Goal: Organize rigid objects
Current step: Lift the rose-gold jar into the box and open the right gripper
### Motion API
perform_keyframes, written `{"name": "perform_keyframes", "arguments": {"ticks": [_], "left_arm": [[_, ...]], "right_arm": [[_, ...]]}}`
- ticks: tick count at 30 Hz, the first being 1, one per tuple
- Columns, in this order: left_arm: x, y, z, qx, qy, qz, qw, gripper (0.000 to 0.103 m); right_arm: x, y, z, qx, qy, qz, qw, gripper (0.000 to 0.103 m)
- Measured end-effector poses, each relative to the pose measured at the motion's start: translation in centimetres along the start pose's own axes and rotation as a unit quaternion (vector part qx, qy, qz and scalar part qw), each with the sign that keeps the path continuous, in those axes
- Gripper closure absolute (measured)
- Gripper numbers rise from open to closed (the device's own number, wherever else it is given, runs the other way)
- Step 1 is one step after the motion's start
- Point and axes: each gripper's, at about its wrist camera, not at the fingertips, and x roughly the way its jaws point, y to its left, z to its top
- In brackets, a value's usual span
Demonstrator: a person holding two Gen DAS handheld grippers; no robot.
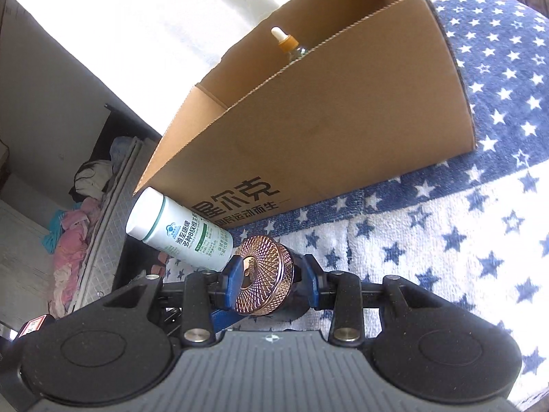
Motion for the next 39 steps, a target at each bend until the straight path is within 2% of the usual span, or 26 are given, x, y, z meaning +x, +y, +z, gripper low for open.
{"name": "perform_keyframes", "arguments": {"ticks": [8,12,18,39], "left_arm": [[0.9,0.1,0.5,0.015,-0.004,0.020,0.9997,0.035],[2.0,0.4,0.9,0.014,0.007,0.024,0.9996,0.036],[2.7,0.5,1.3,0.007,0.013,0.018,0.9997,0.046],[2.2,0.3,1.5,0.005,0.029,0.032,0.9990,0.046]], "right_arm": [[0.5,-0.7,0.0,0.019,-0.005,0.007,1.000,0.062],[0.9,-0.7,0.2,0.020,-0.004,0.010,1.000,0.062],[1.0,-0.7,0.3,0.021,-0.002,0.011,1.000,0.061],[1.6,0.2,0.0,-0.008,0.005,-0.001,1.000,0.056]]}}
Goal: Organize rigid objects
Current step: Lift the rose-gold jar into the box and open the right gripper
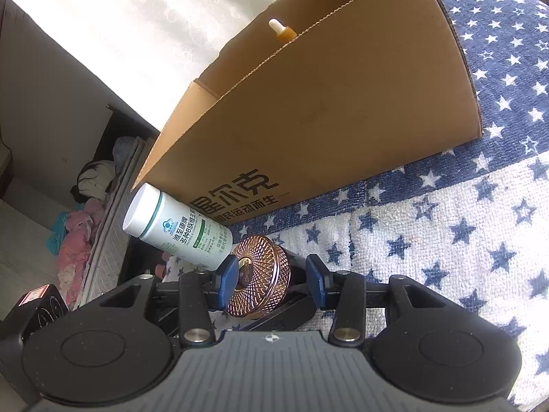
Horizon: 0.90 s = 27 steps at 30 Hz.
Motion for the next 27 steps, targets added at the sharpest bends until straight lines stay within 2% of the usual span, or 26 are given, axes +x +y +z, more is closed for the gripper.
{"name": "perform_keyframes", "arguments": {"ticks": [27], "left_arm": [[0.23,-0.21,0.12,0.000,0.001,0.004,1.0000,0.046]], "right_arm": [[-0.03,-0.20,-0.25,-0.004,0.003,0.003,1.000,0.051]]}}
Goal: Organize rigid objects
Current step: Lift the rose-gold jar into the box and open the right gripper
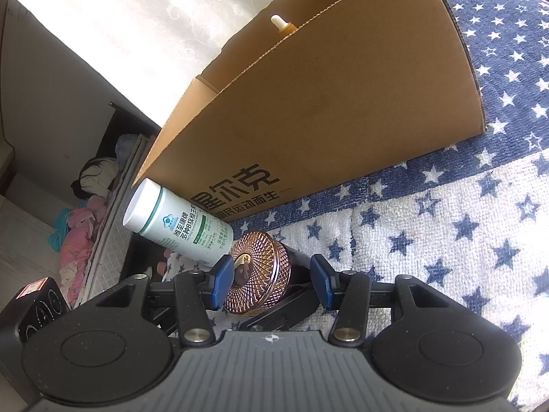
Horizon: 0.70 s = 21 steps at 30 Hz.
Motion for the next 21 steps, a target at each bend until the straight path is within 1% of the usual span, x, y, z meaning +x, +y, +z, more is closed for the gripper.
{"name": "perform_keyframes", "arguments": {"ticks": [12,16,21], "left_arm": [[-0.1,-0.1,0.3,0.003,-0.005,0.001,1.0000,0.047],[-1.0,-0.2,0.8,0.006,-0.018,-0.001,0.9998,0.047],[-3.7,0.2,3.3,0.015,-0.057,-0.006,0.9983,0.047]], "right_arm": [[-0.6,0.7,-0.5,-0.005,-0.005,-0.001,1.000,0.051],[-1.7,1.9,-0.4,-0.018,-0.014,-0.001,1.000,0.051],[-4.0,5.3,1.0,-0.062,-0.037,0.001,0.997,0.051]]}}
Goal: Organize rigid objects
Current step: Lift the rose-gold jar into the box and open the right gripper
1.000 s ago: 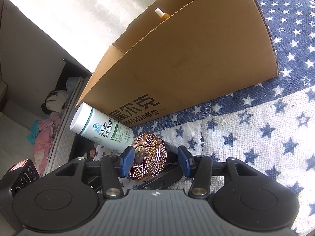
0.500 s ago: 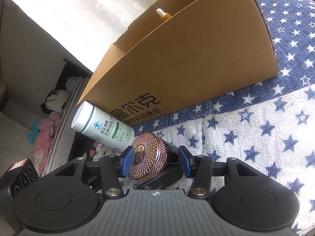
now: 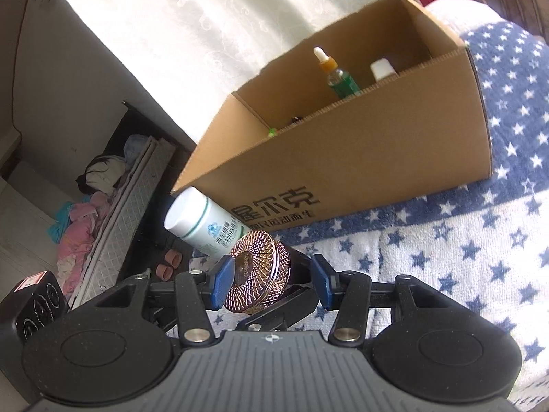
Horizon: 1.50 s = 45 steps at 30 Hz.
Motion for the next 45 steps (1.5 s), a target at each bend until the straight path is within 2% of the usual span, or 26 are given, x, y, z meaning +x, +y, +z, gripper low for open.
{"name": "perform_keyframes", "arguments": {"ticks": [4,7,10,15,19,21,24,31,35,39,45], "left_arm": [[-1.1,0.3,3.9,0.014,-0.024,-0.003,0.9996,0.047],[-0.8,0.8,7.1,0.018,-0.026,-0.011,0.9994,0.047],[0.8,2.0,10.2,0.007,-0.005,-0.029,0.9995,0.047],[6.4,3.9,13.7,-0.036,0.073,-0.053,0.9953,0.047],[11.5,5.4,13.7,-0.086,0.148,-0.055,0.9837,0.047],[13.0,5.8,13.2,-0.098,0.169,-0.050,0.9794,0.047],[14.3,6.3,12.8,-0.110,0.191,-0.043,0.9745,0.047],[16.1,7.1,12.6,-0.130,0.222,-0.034,0.9657,0.045],[16.7,7.5,12.3,-0.142,0.233,-0.041,0.9612,0.041],[16.0,7.5,12.8,-0.140,0.220,-0.035,0.9647,0.031],[14.2,7.6,12.9,-0.142,0.210,-0.028,0.9670,0.029]], "right_arm": [[-1.7,2.7,3.2,-0.039,-0.023,0.002,0.999,0.051],[-2.1,3.9,6.1,-0.059,-0.031,0.001,0.998,0.051],[-1.7,4.0,9.3,-0.068,-0.024,-0.004,0.997,0.051],[1.8,1.7,13.5,-0.050,0.024,-0.024,0.998,0.051],[6.0,-1.2,15.3,-0.021,0.083,-0.045,0.995,0.051],[7.6,-2.3,15.8,-0.011,0.106,-0.053,0.993,0.051],[9.3,-3.5,16.4,-0.004,0.132,-0.058,0.990,0.051],[11.7,-4.8,17.3,-0.003,0.164,-0.061,0.985,0.051],[12.2,-5.1,17.6,-0.002,0.167,-0.061,0.984,0.051],[12.1,-5.2,17.9,0.000,0.164,-0.054,0.985,0.051],[9.6,-4.0,18.3,-0.011,0.123,-0.035,0.992,0.051]]}}
